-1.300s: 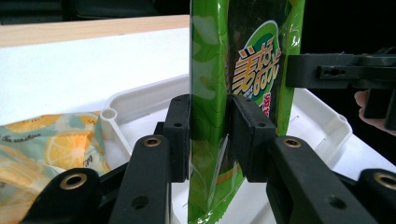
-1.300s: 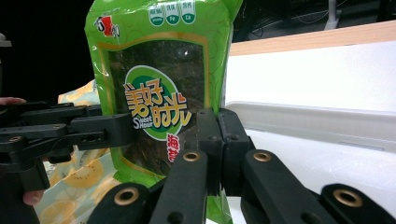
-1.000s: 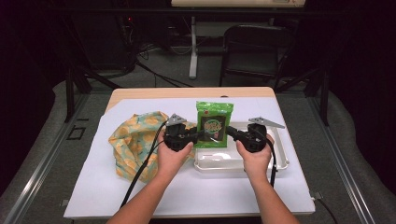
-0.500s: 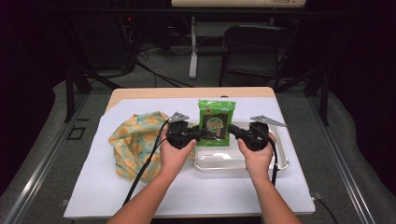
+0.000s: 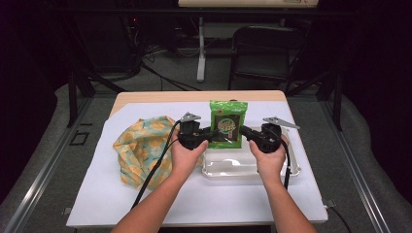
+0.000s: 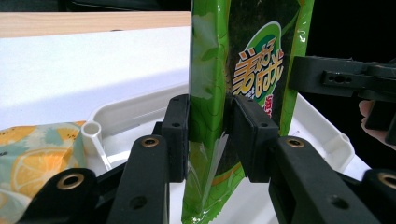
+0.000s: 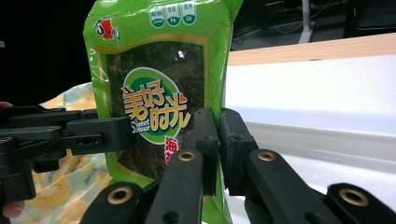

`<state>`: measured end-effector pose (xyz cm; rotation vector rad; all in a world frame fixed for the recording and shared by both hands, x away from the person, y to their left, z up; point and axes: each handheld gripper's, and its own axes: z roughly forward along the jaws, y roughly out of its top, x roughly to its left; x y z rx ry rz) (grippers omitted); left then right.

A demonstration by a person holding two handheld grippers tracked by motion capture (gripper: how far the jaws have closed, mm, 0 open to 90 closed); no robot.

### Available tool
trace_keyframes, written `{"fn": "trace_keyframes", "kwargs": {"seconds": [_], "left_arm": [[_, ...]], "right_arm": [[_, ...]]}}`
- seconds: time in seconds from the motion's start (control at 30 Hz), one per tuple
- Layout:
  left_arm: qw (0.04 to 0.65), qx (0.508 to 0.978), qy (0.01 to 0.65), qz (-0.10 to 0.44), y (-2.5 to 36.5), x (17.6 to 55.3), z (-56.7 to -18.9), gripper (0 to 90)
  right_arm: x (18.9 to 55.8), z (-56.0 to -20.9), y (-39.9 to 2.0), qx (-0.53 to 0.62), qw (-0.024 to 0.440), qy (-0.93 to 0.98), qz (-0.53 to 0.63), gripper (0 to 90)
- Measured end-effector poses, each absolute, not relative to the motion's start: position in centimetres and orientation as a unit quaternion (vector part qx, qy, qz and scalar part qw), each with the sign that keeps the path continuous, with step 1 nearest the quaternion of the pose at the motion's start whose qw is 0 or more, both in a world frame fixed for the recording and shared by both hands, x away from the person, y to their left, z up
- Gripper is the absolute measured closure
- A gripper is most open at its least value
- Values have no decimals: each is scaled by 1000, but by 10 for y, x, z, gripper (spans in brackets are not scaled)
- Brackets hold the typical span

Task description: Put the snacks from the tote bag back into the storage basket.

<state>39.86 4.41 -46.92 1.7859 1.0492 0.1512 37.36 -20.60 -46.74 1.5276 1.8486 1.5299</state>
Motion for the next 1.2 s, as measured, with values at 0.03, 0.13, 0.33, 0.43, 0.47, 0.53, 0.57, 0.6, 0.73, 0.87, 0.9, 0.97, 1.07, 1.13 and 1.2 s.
{"fn": "trace_keyframes", "kwargs": {"seconds": [0.03,0.13,0.33,0.43,0.47,0.53,0.57,0.6,0.73,0.87,0.9,0.97,1.07,1.13,1.2], "left_arm": [[505,743,435,62,43,400,-470,676],[503,741,442,58,41,404,-473,676],[494,741,452,52,39,411,-478,674],[493,740,455,49,38,414,-480,673],[492,740,457,49,38,414,-481,672],[490,740,459,47,37,415,-482,668],[489,738,462,47,37,416,-482,667],[488,739,463,48,36,416,-483,667],[483,739,467,46,35,419,-486,666],[477,737,477,44,35,424,-492,654],[475,737,478,42,34,425,-493,651],[469,738,483,39,33,427,-497,649],[461,741,488,37,32,429,-502,648],[455,742,492,40,30,431,-505,645],[450,742,495,40,28,431,-508,642]], "right_arm": [[374,-468,-207,531,147,643,532,858],[378,-470,-207,539,147,638,530,852],[385,-476,-208,539,144,645,523,838],[387,-478,-208,541,140,643,524,825],[388,-479,-208,541,139,643,524,822],[389,-480,-208,543,138,640,525,819],[390,-481,-208,543,137,640,527,816],[390,-482,-208,543,137,642,524,813],[394,-485,-208,544,136,642,522,801],[398,-489,-207,545,126,647,519,790],[399,-490,-207,545,125,649,516,785],[401,-492,-206,549,124,648,513,776],[404,-497,-205,552,116,654,504,759],[406,-499,-204,555,115,654,500,753],[408,-502,-203,557,116,658,493,747]]}}
